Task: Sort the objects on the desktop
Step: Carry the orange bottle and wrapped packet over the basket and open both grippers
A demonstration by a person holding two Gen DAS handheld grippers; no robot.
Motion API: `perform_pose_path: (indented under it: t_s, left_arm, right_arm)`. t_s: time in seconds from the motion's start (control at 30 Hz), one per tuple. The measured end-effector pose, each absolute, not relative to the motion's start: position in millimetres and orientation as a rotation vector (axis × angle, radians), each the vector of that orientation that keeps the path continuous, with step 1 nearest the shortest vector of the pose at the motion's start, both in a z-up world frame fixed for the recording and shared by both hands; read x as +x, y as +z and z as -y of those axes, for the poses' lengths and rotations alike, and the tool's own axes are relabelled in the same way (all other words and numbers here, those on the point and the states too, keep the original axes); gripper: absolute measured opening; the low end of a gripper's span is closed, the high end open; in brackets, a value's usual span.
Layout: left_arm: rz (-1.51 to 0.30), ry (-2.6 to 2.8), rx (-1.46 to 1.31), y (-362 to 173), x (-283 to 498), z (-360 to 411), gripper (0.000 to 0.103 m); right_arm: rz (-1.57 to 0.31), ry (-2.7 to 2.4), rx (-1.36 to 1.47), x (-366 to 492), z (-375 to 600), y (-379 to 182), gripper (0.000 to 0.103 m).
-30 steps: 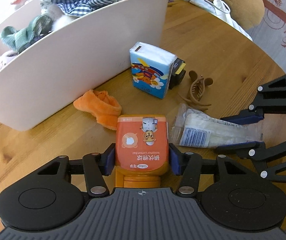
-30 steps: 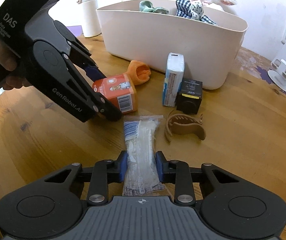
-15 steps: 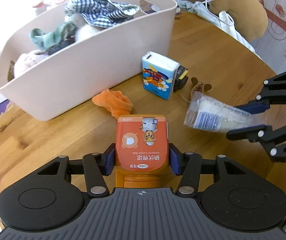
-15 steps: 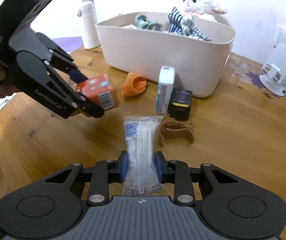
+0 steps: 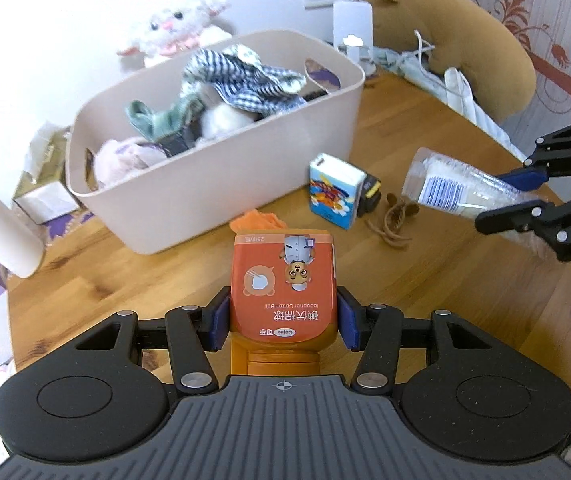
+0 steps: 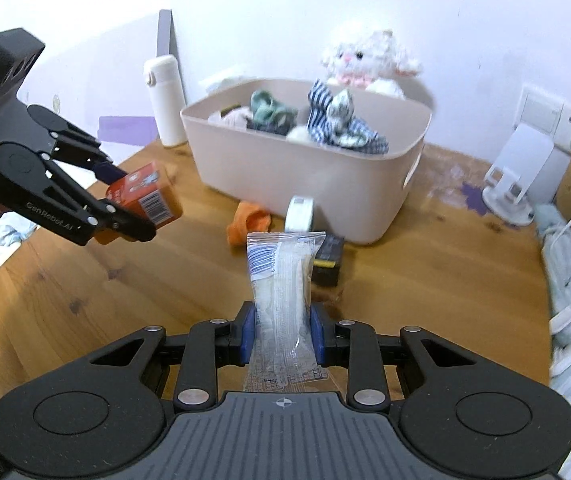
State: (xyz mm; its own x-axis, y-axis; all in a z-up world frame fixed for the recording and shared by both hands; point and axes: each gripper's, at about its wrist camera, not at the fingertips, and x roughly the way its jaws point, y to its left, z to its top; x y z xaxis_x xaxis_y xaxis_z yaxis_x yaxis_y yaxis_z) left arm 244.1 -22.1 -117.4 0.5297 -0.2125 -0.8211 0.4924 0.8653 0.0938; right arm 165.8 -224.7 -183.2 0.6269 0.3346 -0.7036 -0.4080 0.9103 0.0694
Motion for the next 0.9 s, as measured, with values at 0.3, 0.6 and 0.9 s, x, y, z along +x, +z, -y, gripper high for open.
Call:
perform_pose_path:
  t_s: [0.3, 0.6, 0.9]
  left_arm:
    - [-0.834, -0.38, 0.313, -77.7, 238.6, 13.7, 0.054]
    - [-0.753, -0.346, 0.328, -40.6, 251.9, 1.7, 0.054]
    - [-0.702, -0.337, 0.359, -19.6, 269.3, -2.6, 0.054]
  right_arm:
    - [-0.703, 0.418, -0.12, 173.2, 235.3, -148.9, 0.027]
    - [-0.627, 0.422, -0.114, 191.8, 244.9, -119.2, 0.027]
    - [-0.579, 0.387, -0.12, 215.6, 247.8, -104.9, 0.027]
